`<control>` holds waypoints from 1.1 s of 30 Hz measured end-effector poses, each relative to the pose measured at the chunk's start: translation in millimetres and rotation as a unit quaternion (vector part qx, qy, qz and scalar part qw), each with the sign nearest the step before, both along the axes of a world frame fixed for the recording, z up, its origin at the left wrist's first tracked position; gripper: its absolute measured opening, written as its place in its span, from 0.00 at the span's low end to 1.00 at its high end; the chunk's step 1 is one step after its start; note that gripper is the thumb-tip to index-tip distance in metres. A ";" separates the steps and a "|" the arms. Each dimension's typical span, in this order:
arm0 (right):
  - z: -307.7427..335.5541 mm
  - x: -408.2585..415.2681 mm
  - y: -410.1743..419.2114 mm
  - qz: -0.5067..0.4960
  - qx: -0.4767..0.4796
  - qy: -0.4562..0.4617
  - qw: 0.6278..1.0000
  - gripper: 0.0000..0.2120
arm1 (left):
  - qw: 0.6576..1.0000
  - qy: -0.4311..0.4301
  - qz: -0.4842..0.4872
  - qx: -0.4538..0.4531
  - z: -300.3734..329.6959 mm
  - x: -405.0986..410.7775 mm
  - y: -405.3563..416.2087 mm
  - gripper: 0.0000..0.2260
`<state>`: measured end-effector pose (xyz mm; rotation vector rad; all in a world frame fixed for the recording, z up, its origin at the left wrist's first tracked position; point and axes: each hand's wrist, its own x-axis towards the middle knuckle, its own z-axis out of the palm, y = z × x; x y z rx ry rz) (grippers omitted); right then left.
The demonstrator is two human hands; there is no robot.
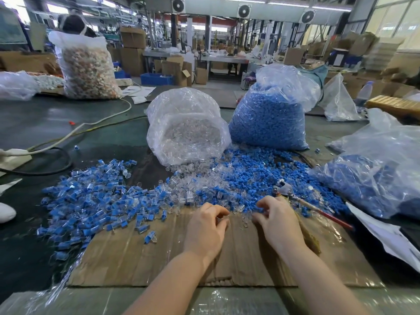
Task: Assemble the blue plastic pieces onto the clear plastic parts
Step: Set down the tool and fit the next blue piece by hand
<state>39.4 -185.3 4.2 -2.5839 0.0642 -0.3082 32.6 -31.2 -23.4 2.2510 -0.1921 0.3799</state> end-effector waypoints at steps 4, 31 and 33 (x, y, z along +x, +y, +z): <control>0.5 2.7 9.7 0.002 0.116 -0.089 0.989 0.10 | 0.999 -0.004 -0.004 -0.032 0.2 0.0 1.1 0.07; 0.5 23.8 4.8 -0.024 -0.162 -0.005 0.987 0.09 | 0.995 0.028 0.026 -0.090 3.3 -0.3 6.4 0.10; 1.4 27.1 5.6 -0.023 -0.183 0.005 0.983 0.08 | 0.995 0.031 0.027 -0.086 2.9 0.1 6.5 0.09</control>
